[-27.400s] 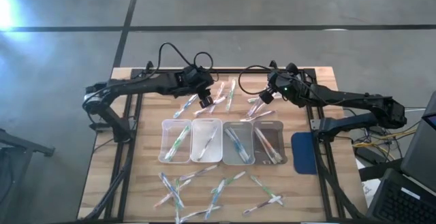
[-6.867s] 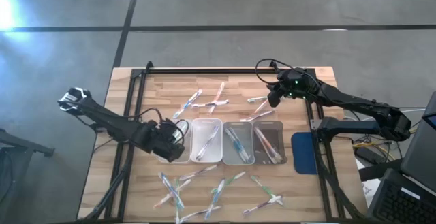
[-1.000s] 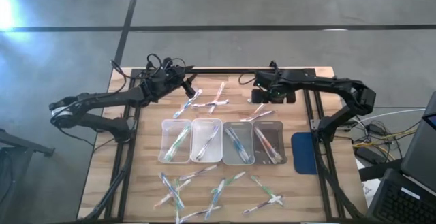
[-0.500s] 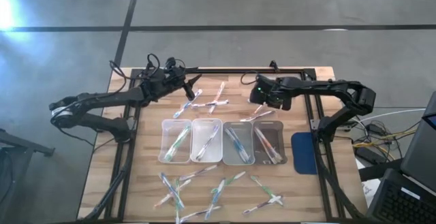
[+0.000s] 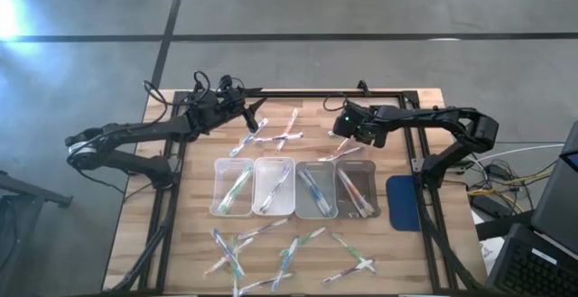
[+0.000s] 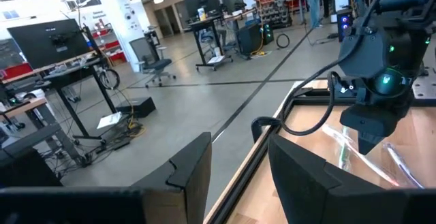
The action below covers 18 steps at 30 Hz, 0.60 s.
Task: Pick & Place Toothbrushes
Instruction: Put the orange toothbrush into the black bin
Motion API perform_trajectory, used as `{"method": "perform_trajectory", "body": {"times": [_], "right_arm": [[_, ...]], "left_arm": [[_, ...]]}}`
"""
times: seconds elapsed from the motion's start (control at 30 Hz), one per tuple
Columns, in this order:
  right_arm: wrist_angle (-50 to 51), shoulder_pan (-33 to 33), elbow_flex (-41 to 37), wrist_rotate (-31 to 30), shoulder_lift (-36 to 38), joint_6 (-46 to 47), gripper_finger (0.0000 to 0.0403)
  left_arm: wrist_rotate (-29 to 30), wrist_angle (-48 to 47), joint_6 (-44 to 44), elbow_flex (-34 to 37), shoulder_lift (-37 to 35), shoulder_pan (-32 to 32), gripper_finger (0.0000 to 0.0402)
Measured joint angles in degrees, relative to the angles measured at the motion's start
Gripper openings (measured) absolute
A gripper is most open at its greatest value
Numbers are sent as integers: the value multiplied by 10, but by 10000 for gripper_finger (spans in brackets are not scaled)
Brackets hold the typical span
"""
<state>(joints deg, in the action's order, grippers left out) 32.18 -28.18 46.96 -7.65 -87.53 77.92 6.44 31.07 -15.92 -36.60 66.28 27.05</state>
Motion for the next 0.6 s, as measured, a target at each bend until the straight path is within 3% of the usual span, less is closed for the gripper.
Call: {"method": "perform_trajectory", "body": {"times": [0.33, 0.6], "right_arm": [[-46, -2, -19, -3, -40, -1, 179], [-24, -6, 13, -2, -81, -29, 173]], "left_arm": [[0, 0, 0, 0, 0, 0, 151], [0, -1, 0, 0, 0, 0, 151]]}}
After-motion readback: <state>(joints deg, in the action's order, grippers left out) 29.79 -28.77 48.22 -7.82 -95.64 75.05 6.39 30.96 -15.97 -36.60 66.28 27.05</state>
